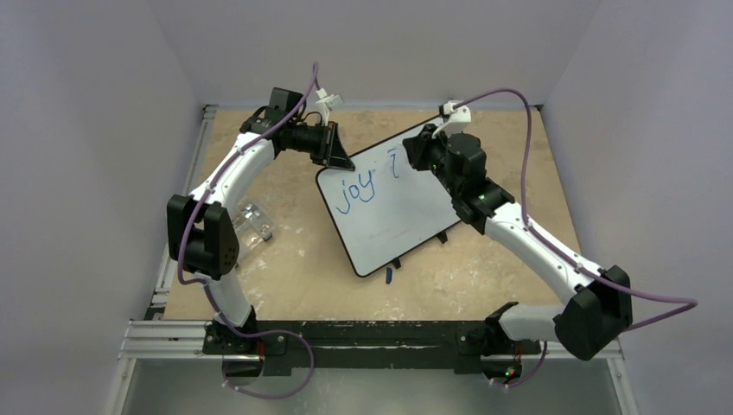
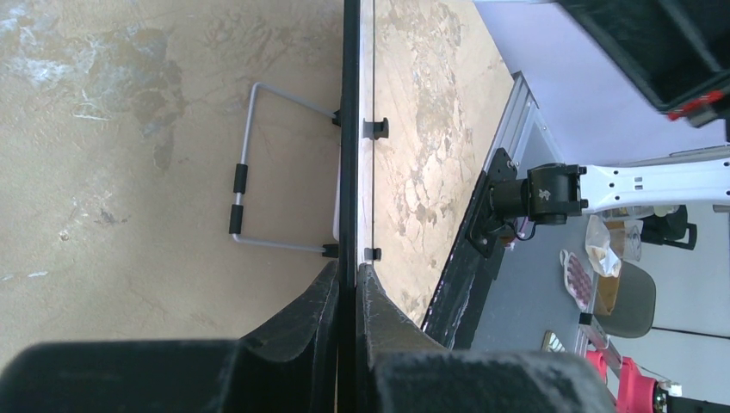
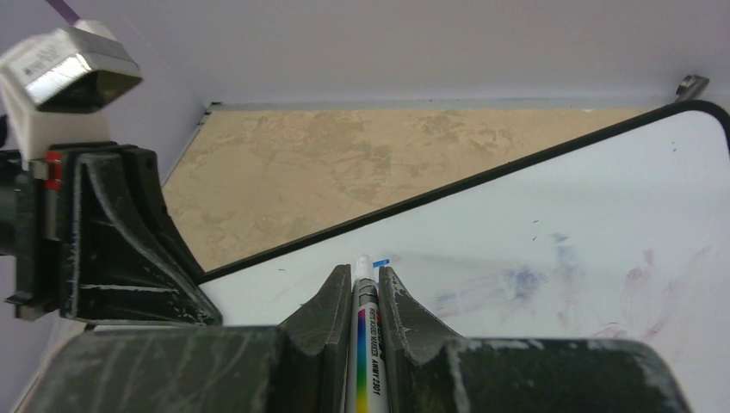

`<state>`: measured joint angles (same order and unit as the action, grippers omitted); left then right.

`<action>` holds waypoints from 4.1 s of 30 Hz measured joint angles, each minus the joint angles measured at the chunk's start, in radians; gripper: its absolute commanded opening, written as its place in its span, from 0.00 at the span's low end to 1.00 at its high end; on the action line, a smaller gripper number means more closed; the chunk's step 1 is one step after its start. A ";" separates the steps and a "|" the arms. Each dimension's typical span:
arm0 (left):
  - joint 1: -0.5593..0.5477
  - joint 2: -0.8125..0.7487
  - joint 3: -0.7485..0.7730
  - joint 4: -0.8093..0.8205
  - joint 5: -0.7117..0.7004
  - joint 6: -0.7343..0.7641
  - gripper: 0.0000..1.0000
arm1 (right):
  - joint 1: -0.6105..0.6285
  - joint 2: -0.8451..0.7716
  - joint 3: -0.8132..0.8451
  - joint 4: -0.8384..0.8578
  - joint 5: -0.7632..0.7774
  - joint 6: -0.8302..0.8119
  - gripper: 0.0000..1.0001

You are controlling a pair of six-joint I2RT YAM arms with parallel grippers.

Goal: Write a sentence on the whiteboard

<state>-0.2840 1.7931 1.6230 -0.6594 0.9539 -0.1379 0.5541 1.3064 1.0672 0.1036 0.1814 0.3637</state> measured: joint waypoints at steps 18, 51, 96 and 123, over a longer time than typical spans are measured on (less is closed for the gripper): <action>0.000 -0.008 0.000 0.006 0.003 0.000 0.00 | -0.017 -0.116 -0.123 0.009 0.073 0.003 0.00; 0.000 -0.041 -0.018 0.014 -0.002 0.000 0.00 | -0.033 -0.027 -0.115 0.018 0.097 0.003 0.00; 0.002 -0.041 -0.026 0.013 -0.015 -0.026 0.00 | -0.044 -0.006 -0.140 0.068 -0.037 0.005 0.00; 0.002 -0.041 -0.029 0.014 -0.016 -0.028 0.00 | -0.044 -0.027 -0.183 0.008 0.045 -0.003 0.00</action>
<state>-0.2817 1.7519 1.5944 -0.6456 0.9379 -0.1658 0.5098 1.2797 0.8837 0.1116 0.2264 0.3603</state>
